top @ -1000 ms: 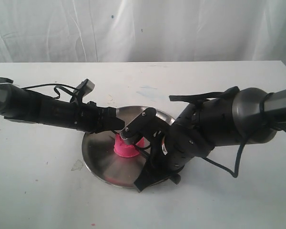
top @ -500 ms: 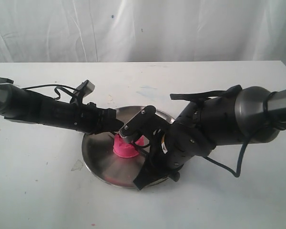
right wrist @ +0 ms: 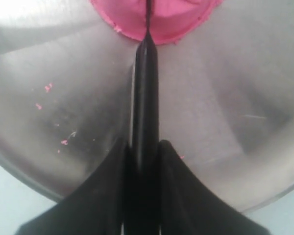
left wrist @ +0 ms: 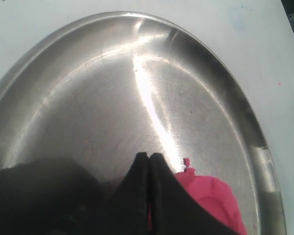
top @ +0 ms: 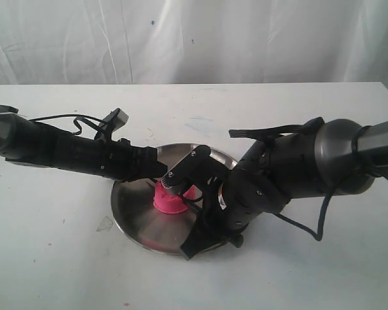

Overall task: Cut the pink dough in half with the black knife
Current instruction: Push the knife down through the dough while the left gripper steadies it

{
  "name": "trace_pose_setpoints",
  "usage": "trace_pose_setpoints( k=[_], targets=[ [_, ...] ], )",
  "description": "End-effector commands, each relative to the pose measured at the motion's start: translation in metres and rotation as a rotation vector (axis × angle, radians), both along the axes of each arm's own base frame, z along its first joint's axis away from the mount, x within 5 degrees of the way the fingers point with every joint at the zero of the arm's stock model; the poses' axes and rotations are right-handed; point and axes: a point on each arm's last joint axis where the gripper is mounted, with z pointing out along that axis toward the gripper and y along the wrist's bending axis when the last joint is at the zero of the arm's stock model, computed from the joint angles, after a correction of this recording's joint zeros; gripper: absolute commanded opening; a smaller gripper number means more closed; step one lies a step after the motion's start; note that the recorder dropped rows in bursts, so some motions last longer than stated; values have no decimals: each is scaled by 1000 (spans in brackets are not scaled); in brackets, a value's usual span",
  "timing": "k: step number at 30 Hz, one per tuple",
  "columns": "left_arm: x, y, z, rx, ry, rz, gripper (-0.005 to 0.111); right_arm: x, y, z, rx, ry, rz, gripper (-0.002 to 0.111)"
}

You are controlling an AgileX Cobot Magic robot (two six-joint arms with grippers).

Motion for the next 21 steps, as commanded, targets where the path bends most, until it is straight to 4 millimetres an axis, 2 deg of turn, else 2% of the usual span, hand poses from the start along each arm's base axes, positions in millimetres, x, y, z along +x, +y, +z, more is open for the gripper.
trace_pose_setpoints(
  k=[1, 10, 15, 21],
  targets=[
    [-5, -3, -4, 12, 12, -39, 0, 2, 1, -2, 15, -9, -2, 0],
    [-5, -2, -5, 24, 10, -34, 0, 2, 1, -1, 17, -12, 0, 0],
    [-9, 4, -17, 99, 38, 16, 0, 2, 1, 1, 24, -19, 0, 0],
    [-8, 4, -16, 92, 39, 24, 0, 2, 2, 1, 25, -20, 0, 0]
  ],
)
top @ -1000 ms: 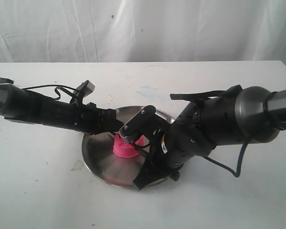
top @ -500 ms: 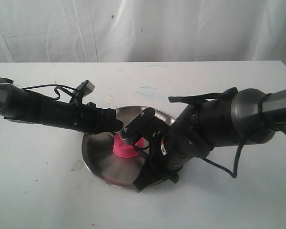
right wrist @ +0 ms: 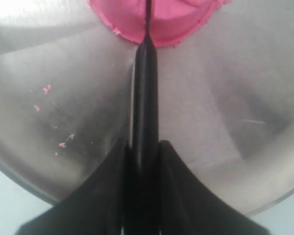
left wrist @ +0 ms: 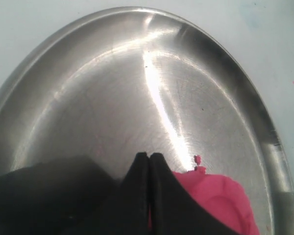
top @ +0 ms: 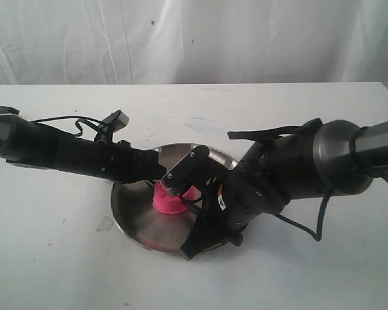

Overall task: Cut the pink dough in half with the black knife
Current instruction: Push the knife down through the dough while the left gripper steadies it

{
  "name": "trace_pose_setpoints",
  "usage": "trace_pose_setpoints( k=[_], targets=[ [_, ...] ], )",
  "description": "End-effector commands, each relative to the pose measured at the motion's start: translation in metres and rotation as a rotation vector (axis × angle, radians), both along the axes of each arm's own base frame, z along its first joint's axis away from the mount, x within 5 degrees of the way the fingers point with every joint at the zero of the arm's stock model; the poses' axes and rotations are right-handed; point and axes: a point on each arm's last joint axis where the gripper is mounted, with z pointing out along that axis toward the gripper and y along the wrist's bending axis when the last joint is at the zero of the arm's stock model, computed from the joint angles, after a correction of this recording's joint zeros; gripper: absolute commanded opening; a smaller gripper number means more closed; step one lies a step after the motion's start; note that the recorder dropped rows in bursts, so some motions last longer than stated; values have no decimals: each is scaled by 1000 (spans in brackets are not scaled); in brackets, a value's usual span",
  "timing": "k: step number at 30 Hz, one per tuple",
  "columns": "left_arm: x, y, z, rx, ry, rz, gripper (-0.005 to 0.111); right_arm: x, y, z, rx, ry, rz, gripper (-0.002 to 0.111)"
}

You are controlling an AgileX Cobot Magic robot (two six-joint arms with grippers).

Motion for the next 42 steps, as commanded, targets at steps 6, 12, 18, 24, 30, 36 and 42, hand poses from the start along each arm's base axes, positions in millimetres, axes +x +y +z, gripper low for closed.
trace_pose_setpoints(
  k=[6, 12, 18, 24, 30, 36, 42],
  targets=[
    [-6, 3, -12, 49, 32, -5, 0, 1, 0, 1, 16, -5, -11, 0],
    [-5, 3, -13, 56, 30, -1, 0, 1, 0, 9, 34, -24, -11, 0],
    [-5, 3, -13, 56, 30, -1, 0, 0, 0, 10, 35, -25, -11, 0],
    [-5, 3, -13, 56, 30, -1, 0, 1, 0, 9, 35, -24, -10, 0],
    [-5, 3, -13, 56, 30, -1, 0, 2, 1, 0, 26, -11, -9, 0],
    [-6, 0, -10, 23, 29, -21, 0, 2, 2, -3, 24, -8, -8, 0],
    [0, -1, 1, 10, -6, -34, 0, 2, 1, -5, 13, 1, -9, 0]
  ],
)
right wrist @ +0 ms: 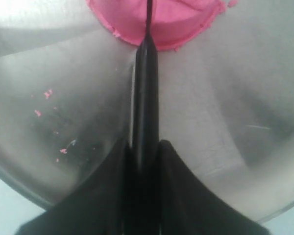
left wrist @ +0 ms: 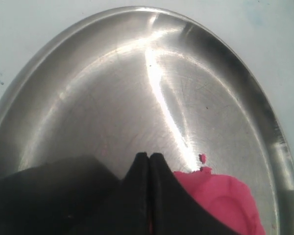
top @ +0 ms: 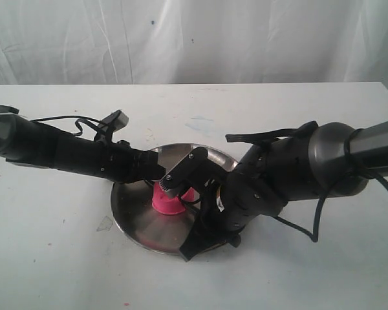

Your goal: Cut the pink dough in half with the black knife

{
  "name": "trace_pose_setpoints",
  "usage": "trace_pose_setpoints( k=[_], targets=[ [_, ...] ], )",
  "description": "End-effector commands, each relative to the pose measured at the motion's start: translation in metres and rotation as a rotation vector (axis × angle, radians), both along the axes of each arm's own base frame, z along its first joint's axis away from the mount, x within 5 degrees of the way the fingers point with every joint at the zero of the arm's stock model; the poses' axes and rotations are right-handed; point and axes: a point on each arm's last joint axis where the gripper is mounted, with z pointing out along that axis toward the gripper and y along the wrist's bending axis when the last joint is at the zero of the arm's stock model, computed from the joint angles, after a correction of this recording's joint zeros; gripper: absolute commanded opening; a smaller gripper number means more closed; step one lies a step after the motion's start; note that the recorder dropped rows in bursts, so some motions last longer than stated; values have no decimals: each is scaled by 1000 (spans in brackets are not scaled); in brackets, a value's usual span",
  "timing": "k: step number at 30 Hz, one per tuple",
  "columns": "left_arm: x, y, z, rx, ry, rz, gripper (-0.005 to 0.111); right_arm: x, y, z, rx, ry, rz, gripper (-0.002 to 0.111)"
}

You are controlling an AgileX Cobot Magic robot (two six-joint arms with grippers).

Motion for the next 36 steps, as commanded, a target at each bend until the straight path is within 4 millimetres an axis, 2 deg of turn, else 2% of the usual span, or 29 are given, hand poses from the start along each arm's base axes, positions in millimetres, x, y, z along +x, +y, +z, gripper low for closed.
trace_pose_setpoints(
  k=[1, 4, 7, 12, 17, 36],
  targets=[
    [0, 0, 2, 6, -1, -19, 0, 0, -1, -1, 5, 7, -17, 0],
    [1, 3, 20, 22, -56, -7, 0, 0, -1, -1, -2, 12, -19, 0],
    [1, 9, 47, 29, -138, -8, 0, -2, -4, -3, -31, 35, -25, 0],
    [-3, 12, 67, 57, -180, -32, 0, -4, -7, 0, -53, 49, -31, 0],
    [-4, 13, 70, 53, -173, -28, 0, -7, -11, 15, -61, 45, -41, 0],
    [-7, 10, 71, 33, -170, -64, 0, -19, -27, 12, -236, 172, -72, 0]
  ],
)
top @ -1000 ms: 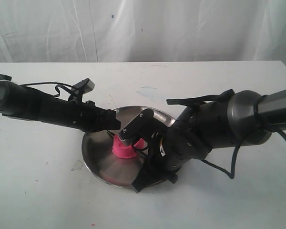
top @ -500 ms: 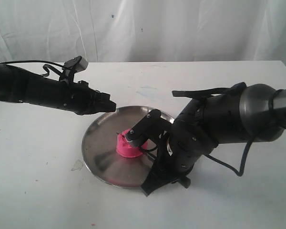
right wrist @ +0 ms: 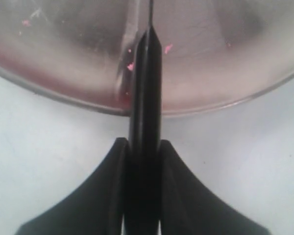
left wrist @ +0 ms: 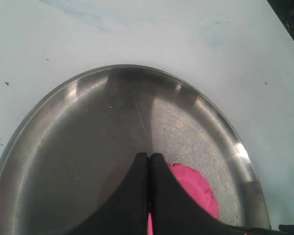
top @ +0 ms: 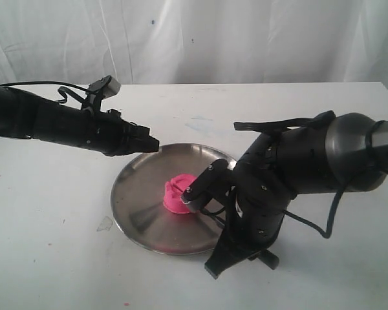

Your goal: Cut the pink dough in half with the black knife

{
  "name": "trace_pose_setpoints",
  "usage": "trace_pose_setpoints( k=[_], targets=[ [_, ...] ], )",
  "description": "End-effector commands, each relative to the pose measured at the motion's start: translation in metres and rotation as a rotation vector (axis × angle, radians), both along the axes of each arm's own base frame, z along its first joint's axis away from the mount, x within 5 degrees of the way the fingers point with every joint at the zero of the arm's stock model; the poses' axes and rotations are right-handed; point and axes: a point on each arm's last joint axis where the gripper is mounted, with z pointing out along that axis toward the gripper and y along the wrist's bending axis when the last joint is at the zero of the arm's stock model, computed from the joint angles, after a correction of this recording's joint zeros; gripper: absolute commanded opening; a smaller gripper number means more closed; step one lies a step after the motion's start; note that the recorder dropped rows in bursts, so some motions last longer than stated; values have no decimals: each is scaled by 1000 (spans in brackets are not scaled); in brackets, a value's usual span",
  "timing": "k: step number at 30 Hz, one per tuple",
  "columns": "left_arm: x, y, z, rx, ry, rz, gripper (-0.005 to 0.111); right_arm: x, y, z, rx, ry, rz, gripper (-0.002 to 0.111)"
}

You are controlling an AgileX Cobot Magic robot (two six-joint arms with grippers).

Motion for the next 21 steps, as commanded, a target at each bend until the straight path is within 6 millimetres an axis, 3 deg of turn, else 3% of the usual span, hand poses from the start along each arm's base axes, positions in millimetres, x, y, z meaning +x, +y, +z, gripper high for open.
trace_pose_setpoints(
  k=[1, 21],
  targets=[
    [-2, 0, 6, -15, -6, -13, 0, -2, -4, 2, -34, 22, -7, 0],
    [-2, 0, 6, -15, -6, -13, 0, -5, -10, 6, -138, 91, 22, 0]
  ],
)
